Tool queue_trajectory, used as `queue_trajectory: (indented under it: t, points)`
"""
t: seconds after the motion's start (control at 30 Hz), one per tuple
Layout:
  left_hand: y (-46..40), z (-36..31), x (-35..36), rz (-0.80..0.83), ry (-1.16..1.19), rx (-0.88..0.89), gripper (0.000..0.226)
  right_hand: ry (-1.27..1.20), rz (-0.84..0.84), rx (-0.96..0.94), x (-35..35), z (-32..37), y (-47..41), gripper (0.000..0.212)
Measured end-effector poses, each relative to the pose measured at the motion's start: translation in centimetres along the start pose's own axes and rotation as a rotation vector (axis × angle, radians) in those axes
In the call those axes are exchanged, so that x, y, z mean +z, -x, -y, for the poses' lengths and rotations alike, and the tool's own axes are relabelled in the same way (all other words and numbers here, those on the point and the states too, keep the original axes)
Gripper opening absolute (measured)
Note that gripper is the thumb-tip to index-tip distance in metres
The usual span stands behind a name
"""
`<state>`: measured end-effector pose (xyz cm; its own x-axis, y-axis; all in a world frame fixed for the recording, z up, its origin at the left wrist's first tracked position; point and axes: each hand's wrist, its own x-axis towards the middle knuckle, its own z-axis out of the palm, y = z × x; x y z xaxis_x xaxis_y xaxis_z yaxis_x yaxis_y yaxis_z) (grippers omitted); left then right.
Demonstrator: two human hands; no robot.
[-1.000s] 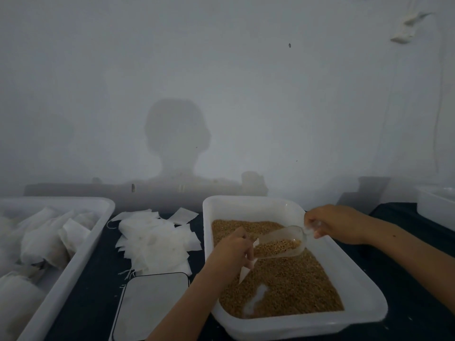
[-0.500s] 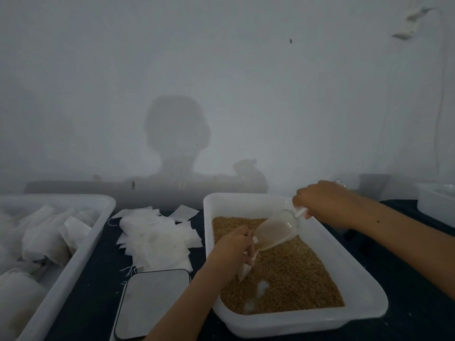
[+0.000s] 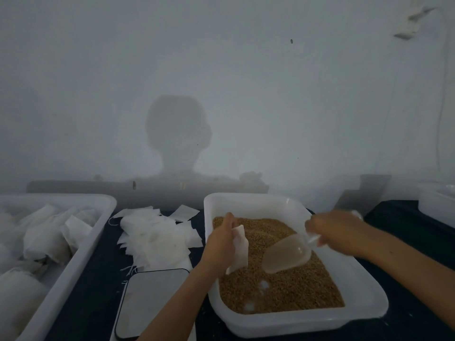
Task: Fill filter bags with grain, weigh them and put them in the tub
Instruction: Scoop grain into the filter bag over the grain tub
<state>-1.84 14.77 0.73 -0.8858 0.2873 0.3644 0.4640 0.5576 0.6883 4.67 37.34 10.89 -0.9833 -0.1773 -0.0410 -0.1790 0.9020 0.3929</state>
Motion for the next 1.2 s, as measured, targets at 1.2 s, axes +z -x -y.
queue_trajectory:
  t: [1.2]
  points:
    - [-0.8, 1.3, 1.7, 0.162, -0.254, 0.062, 0.013, -0.336, -0.116, 0.127, 0.1, -0.8, -0.1, 0.014]
